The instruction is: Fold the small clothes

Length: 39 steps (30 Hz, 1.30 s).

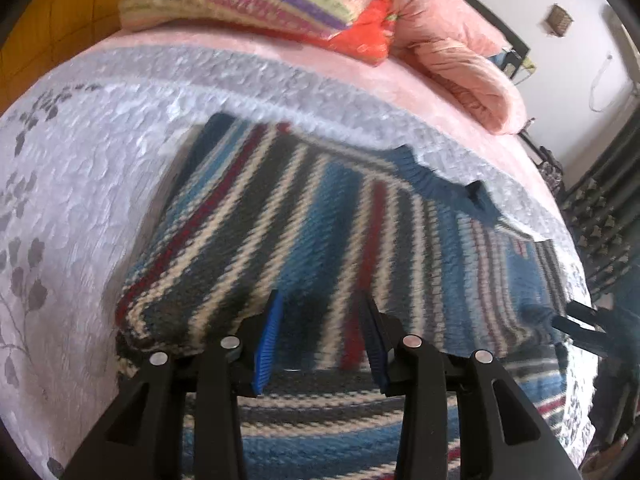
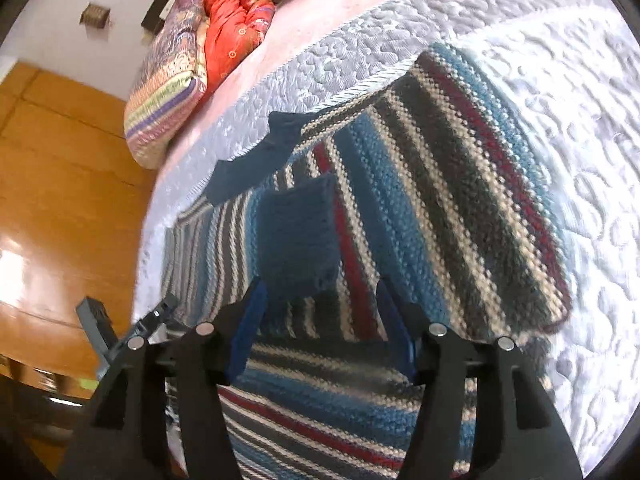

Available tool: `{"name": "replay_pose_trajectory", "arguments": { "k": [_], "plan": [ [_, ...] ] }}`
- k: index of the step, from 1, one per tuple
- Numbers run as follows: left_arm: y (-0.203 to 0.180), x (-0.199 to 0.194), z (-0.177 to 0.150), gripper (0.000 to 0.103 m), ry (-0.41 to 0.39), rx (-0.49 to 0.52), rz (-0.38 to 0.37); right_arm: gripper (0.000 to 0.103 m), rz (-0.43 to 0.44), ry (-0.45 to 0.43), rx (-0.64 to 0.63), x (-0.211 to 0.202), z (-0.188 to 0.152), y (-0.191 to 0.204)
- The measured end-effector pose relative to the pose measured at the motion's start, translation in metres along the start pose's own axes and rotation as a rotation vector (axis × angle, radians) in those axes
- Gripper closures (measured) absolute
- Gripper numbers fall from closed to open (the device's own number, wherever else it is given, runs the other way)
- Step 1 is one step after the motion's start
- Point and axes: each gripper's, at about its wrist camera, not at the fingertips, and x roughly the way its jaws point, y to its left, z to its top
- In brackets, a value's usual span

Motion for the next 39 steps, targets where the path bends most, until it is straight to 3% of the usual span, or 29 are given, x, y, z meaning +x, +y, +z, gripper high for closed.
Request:
{"name": "replay_pose_trajectory", "arguments": {
  "k": [4, 7, 9, 10, 16, 20, 23, 27, 32, 36, 39],
  "plan": [
    [-0.023, 0.0, 0.003, 0.06, -0.002, 0.051, -0.017, 0.052, -0.002, 0.043, -0.03, 0.021, 0.005, 0.01],
    [-0.035, 0.008, 0.003, 0.06, 0.014, 0.062, -0.024, 0.065, -0.068, 0.085, -0.067, 0.043, 0.005, 0.024],
    [-0.036, 0.011, 0.002, 0.06, 0.023, 0.055, -0.024, 0.094, -0.083, 0.083, -0.113, 0.046, 0.005, 0.036],
    [-0.036, 0.011, 0.003, 0.06, 0.024, 0.051, -0.028, 0.095, -0.071, 0.083, -0.124, 0.045, 0.007, 0.042],
    [-0.04, 0.01, 0.004, 0.058, 0.015, 0.064, -0.032, 0.096, -0.151, -0.029, -0.23, 0.017, 0.006, 0.063],
    [-0.03, 0.028, -0.002, 0.058, 0.059, 0.046, -0.011, 0.096, -0.195, 0.027, -0.196, 0.032, 0.002, 0.038],
    [-0.024, 0.029, -0.005, 0.058, 0.049, 0.033, -0.034, 0.094, -0.206, 0.052, -0.187, 0.041, -0.002, 0.028],
    [-0.026, 0.027, -0.001, 0.058, 0.063, 0.038, -0.021, 0.079, -0.231, 0.03, -0.182, 0.023, -0.003, 0.03],
    [-0.042, 0.003, 0.005, 0.055, 0.006, 0.096, -0.003, 0.079, -0.276, -0.076, -0.296, -0.013, -0.009, 0.062],
    [-0.061, 0.004, 0.007, 0.051, 0.013, 0.119, -0.018, 0.079, -0.208, -0.03, -0.359, -0.004, -0.014, 0.091],
    [-0.065, 0.016, 0.003, 0.051, 0.048, 0.138, 0.004, 0.079, -0.242, 0.001, -0.38, 0.015, -0.016, 0.096]
  ]
}}
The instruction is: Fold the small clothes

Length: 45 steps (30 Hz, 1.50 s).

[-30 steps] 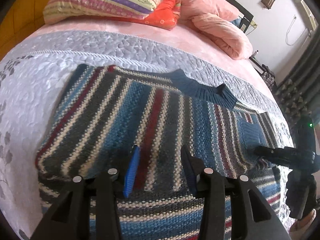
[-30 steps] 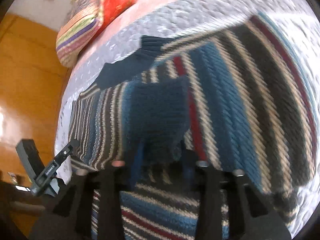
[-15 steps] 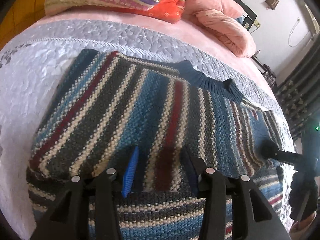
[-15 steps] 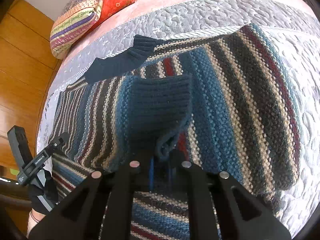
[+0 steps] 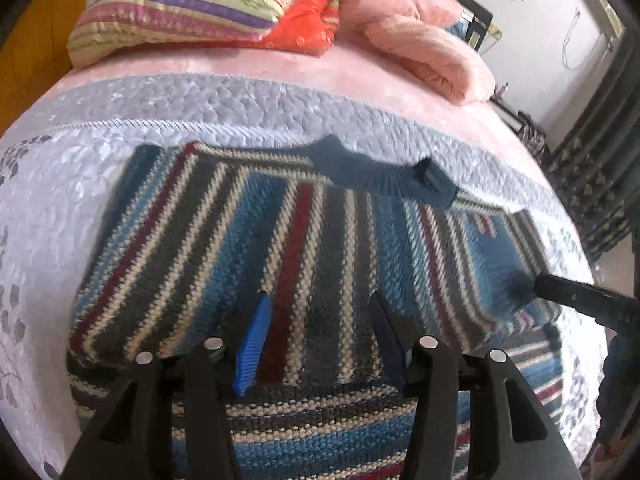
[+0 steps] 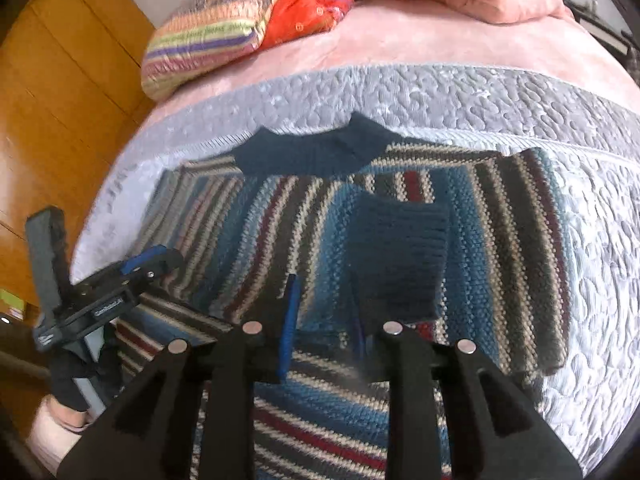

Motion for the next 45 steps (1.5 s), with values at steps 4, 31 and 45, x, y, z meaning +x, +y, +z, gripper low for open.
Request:
{"name": "replay_pose_trajectory", "arguments": {
  "k": [4, 31, 45],
  "plan": [
    [0.011, 0.013, -0.009, 0.051, 0.033, -0.016, 0.025, 0.079, -0.072, 0.047, 0.043, 0.024, -0.005, -0.016],
    [0.033, -0.071, -0.06, 0.042, 0.035, 0.035, 0.103, 0.062, -0.013, -0.015, 0.042, -0.052, -0.085, -0.026],
    [0.091, -0.152, -0.208, 0.04, 0.238, -0.103, 0.241, 0.06, -0.097, 0.104, 0.134, -0.105, -0.251, -0.033]
  ]
}}
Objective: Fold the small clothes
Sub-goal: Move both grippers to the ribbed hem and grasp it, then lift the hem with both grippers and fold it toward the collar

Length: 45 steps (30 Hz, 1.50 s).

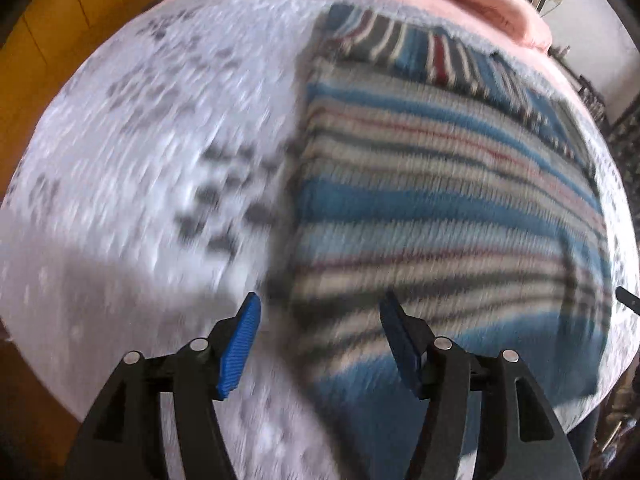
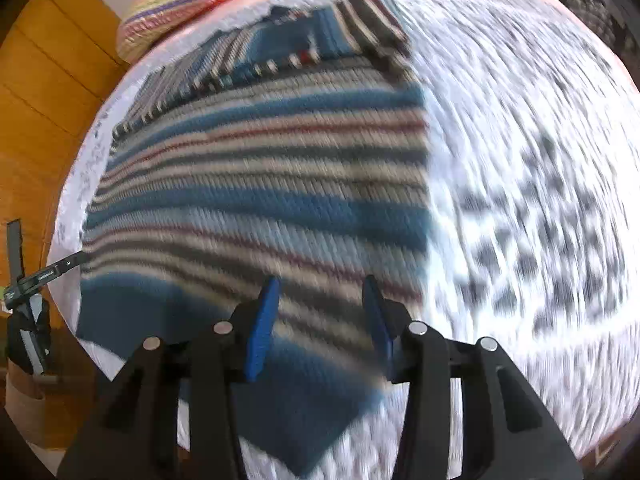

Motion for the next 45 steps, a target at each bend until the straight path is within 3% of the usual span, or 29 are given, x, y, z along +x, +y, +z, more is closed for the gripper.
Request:
{"name": "replay_pose_trajectory", "arguments": {
  "k": [6, 13, 18, 21, 28, 31, 34, 35, 36, 39, 42, 45],
  "plan": [
    [0.003, -0.001, -0.042, 0.04, 0.087, -0.025, -0.065, 0.058, -0.013, 0.045, 0.053, -0.009, -0.049, -0.008],
    [-0.008, -0.004, -0.056, 0.04, 0.087, -0.027, -0.102, 0.058, 0.005, 0.109, 0.072, 0.002, -0.084, -0.005],
    [-0.024, -0.003, -0.062, 0.041, 0.096, -0.027, -0.178, 0.057, 0.046, 0.113, 0.093, 0.01, -0.088, -0.003],
    [-0.034, 0.002, -0.064, 0.042, 0.098, -0.025, -0.186, 0.057, 0.045, 0.106, 0.094, 0.017, -0.085, 0.002],
    [-0.025, 0.002, -0.064, 0.042, 0.094, -0.104, -0.273, 0.058, 0.066, 0.084, 0.061, 0.018, -0.088, 0.005],
    [-0.023, 0.008, -0.067, 0.043, 0.113, -0.107, -0.263, 0.06, 0.073, 0.093, 0.073, 0.021, -0.088, 0.0],
    [-0.028, 0.008, -0.066, 0.045, 0.115, -0.101, -0.238, 0.065, 0.048, 0.086, 0.028, 0.021, -0.088, 0.008],
    [-0.029, 0.008, -0.066, 0.045, 0.113, -0.096, -0.233, 0.075, 0.047, 0.085, 0.016, 0.021, -0.088, 0.01],
    [-0.031, 0.008, -0.066, 0.05, 0.109, -0.096, -0.227, 0.086, 0.058, 0.087, 0.016, 0.021, -0.088, 0.01],
    [-0.028, 0.007, -0.065, 0.078, 0.104, -0.108, -0.224, 0.093, 0.118, 0.089, 0.047, 0.018, -0.085, 0.007],
    [-0.02, 0.008, -0.062, 0.091, 0.11, -0.14, -0.259, 0.093, 0.176, 0.078, 0.061, 0.012, -0.081, 0.005],
    [-0.018, 0.004, -0.057, 0.092, 0.097, -0.144, -0.279, 0.094, 0.257, 0.063, 0.097, 0.003, -0.074, -0.001]
  ]
}}
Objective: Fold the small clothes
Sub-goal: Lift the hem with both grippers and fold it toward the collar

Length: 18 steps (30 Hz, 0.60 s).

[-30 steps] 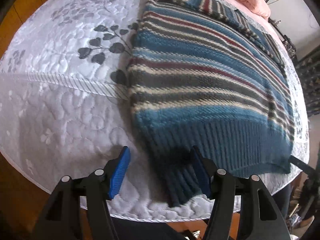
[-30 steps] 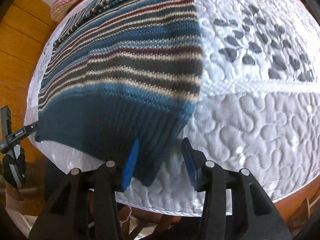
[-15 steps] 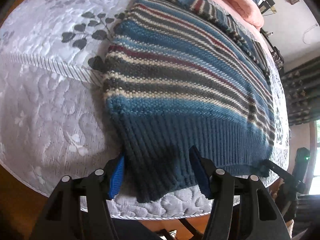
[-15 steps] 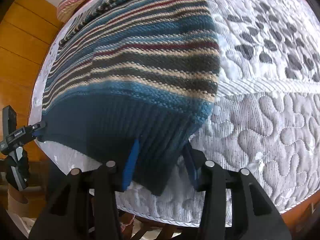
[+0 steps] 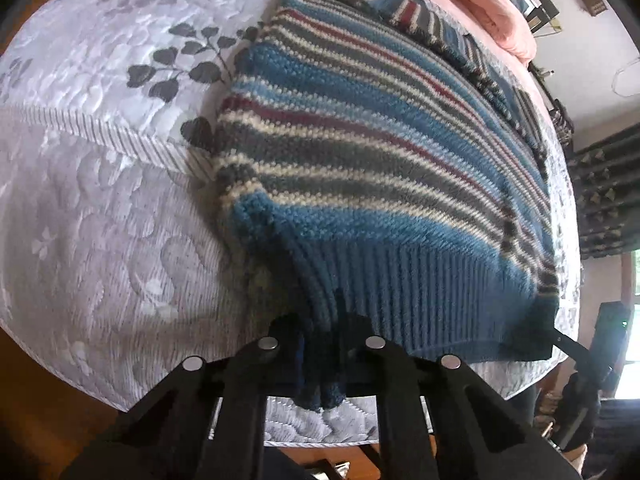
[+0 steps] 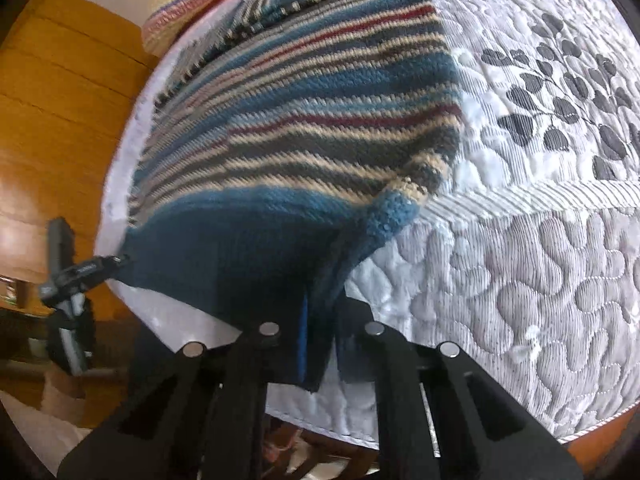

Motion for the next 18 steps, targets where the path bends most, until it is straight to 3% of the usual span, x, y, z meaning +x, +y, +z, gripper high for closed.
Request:
{"name": "replay_pose_trajectory", "arguments": {
  "k": [6, 18],
  "plan": [
    [-0.007, -0.026, 0.018, 0.093, -0.073, 0.005, -0.078, 0.094, 0.123, -0.048, 0.067, -0.021, 0.02, -0.009],
    [-0.016, -0.02, 0.079, 0.093, -0.124, 0.009, -0.148, 0.094, 0.125, -0.115, 0.054, -0.028, 0.08, -0.013]
  ]
}}
